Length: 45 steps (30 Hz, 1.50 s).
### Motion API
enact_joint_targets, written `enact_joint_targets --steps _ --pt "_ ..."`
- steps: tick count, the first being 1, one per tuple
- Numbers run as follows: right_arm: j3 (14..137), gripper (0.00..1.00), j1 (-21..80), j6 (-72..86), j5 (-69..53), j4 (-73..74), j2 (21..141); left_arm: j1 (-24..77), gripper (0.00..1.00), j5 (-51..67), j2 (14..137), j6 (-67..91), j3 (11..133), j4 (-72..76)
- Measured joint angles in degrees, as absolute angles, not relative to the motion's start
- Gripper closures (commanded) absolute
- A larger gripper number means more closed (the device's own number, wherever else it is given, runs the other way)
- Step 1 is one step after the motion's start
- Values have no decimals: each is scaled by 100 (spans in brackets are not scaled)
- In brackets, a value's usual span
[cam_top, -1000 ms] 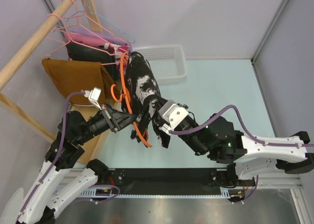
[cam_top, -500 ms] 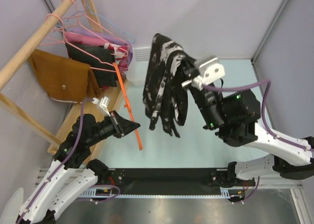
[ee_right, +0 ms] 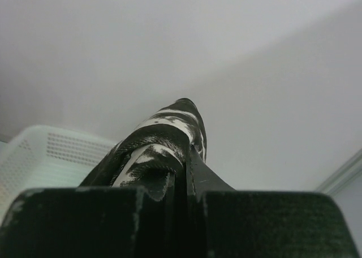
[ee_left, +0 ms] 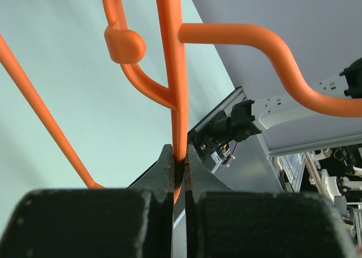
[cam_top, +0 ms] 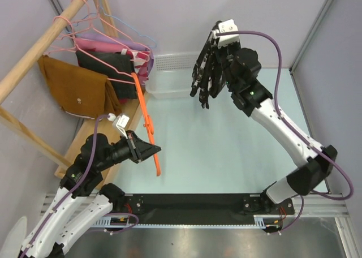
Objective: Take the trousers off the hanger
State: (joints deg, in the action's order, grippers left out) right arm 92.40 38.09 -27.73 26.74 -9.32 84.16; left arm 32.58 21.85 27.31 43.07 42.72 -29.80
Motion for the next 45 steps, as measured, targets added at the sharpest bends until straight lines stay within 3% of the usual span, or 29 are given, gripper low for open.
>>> enact_joint_targets --steps 16,23,27,33,34,41,44,45 --pt "10256 100 2576 -2974 1743 -932 10326 3249 100 2668 2998 3745 4512 -2912" --pt "11660 100 2995 -3433 1712 -1216 11688 3242 100 2978 3009 3739 4515 -2696" --pt "12888 100 3409 -3544 1638 -1216 13115 3242 100 3046 3004 3721 4521 -2663" --pt "13148 99 3852 -3201 1402 -1140 14324 3242 100 3035 2995 3697 4615 -2740" --pt "13146 96 3887 -3107 1347 -1135 14396 3242 100 3033 2995 3697 4641 -2766" --pt "13107 40 3811 -1938 1050 -1048 14418 3242 100 3061 3017 3708 4713 -2818" --pt "13104 29 3682 -1435 860 -746 14383 3242 100 3111 3035 3754 4718 -2821" --pt "13100 21 3649 -1267 805 -607 14350 3242 100 3135 3033 3763 4731 -2827"
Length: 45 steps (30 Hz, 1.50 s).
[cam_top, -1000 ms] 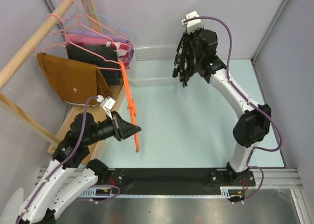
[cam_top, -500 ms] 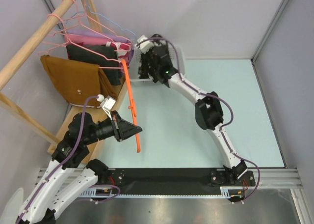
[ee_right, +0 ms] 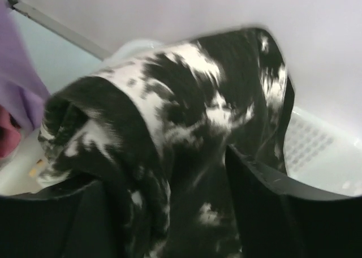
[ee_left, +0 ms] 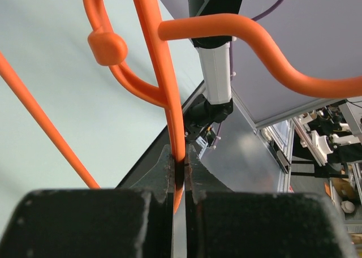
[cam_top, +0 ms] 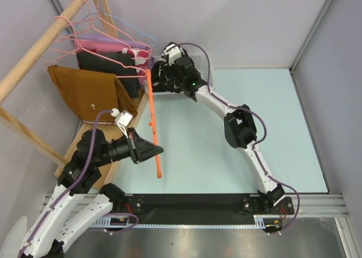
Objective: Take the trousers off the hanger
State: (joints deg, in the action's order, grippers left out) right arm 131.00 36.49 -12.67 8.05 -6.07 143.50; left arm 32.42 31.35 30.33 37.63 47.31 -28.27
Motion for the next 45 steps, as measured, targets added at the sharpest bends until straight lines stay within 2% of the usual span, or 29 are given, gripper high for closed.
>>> enact_joint_targets --steps 1,3,6,14,20,25,30,34,38,45 --pt "13091 15 3625 -1129 790 -475 14311 3242 100 3166 3030 3769 4755 -2834" --pt "13061 13 3573 -799 781 -60 14149 3242 100 3192 3028 3809 4862 -2880" --pt "12991 0 3544 -388 832 613 13756 3242 100 3225 2989 3865 5098 -2921" --pt "11769 0 3592 410 860 1949 11524 3242 100 3476 2727 4112 5714 -2969" --pt "9922 0 3765 871 1024 2475 9317 3242 99 3629 2392 4484 5782 -2980" --pt "8254 0 4447 1214 1135 2757 7577 3242 100 3820 2161 4823 5839 -3022" --pt "7609 2 5411 1555 1308 2923 6709 3242 100 3828 1990 4904 6300 -3411" --pt "7231 1 6064 1940 1505 2947 6090 3242 100 3430 1763 4906 6759 -3813" --pt "7135 0 7194 1914 1559 2689 5734 3242 100 2508 1743 4941 7111 -4423" --pt "7223 0 8141 1468 794 1581 6246 3242 100 735 2003 5638 7378 -5275"
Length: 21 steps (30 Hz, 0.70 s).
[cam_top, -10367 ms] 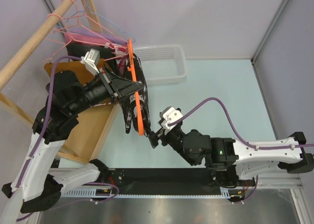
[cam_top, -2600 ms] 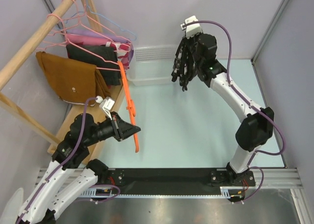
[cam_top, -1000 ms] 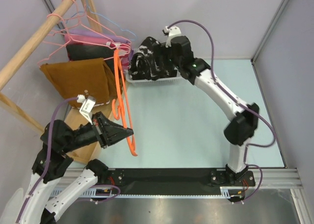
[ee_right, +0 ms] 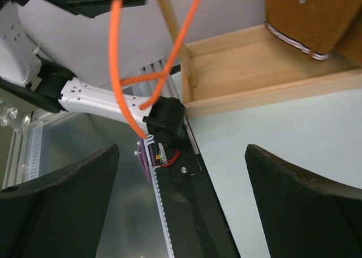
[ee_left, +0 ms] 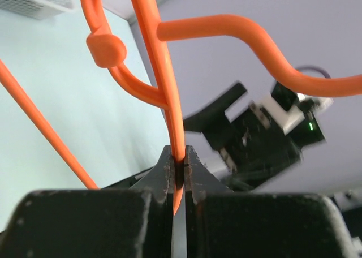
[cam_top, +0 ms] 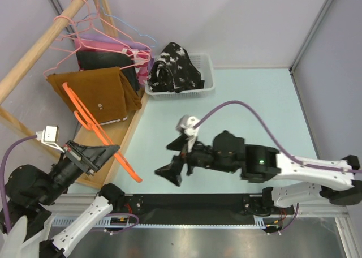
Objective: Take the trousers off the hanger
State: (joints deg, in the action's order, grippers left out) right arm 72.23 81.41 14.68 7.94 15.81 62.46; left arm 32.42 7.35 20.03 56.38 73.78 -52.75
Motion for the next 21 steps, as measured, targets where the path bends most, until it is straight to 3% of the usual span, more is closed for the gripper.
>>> enact_joint_targets --steps 8,17,21 --pt "7548 8 8484 753 539 666 7747 3242 100 -285 2078 6530 7341 -5404" --pt "8200 31 8659 -71 1107 207 8232 3242 100 -731 2268 7087 7439 -5395" --pt "8689 36 8683 -331 1385 36 8586 3242 100 -762 2399 7242 7478 -5376"
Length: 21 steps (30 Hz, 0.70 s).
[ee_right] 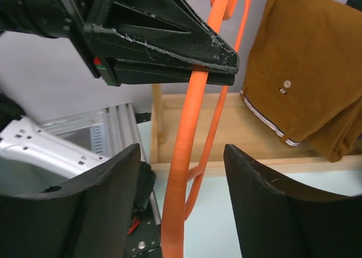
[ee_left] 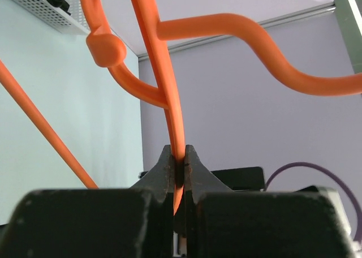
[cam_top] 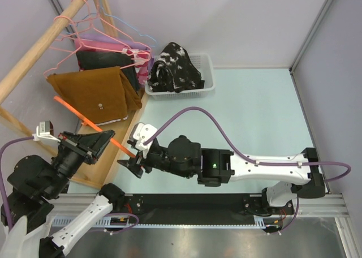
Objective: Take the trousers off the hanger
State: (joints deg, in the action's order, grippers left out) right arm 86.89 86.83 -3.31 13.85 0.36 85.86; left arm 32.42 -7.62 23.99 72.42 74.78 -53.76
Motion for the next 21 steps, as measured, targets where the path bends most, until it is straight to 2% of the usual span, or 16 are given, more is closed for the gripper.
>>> enact_joint_targets --steps 4,7,8,10,11,13,15,16,18,19,21 --pt "8790 45 8768 -607 1802 -80 8862 3242 100 -799 2504 7360 7618 -5356" --pt "8790 59 8818 -760 2053 -119 9015 3242 100 -849 2534 7395 7760 -5323" --pt "8790 75 8829 -805 2134 -139 9056 3242 100 -871 2545 7408 7824 -5310" --pt "8790 93 8838 -910 2279 -198 9122 3242 100 -891 2550 7419 7894 -5269" --pt "8790 100 8840 -947 2362 -255 9142 3242 100 -919 2550 7424 7909 -5251" --pt "8790 100 8842 -1011 2484 -340 9159 3242 98 -952 2550 7459 7909 -5223" --pt "8790 100 8847 -1066 2604 -427 9183 3242 86 -991 2563 7459 7905 -5170" --pt "8790 100 8847 -1092 2624 -462 9194 3242 73 -1002 2561 7450 7894 -5137" --pt "8796 100 8842 -1133 2670 -521 9214 3242 58 -1055 2484 7454 7752 -4980" --pt "8799 100 8825 -1135 2674 -523 9223 3242 44 -1059 2467 7435 7730 -4965" --pt "8812 100 8783 -1135 2648 -506 9231 3242 33 -1103 2335 7371 7572 -4818"
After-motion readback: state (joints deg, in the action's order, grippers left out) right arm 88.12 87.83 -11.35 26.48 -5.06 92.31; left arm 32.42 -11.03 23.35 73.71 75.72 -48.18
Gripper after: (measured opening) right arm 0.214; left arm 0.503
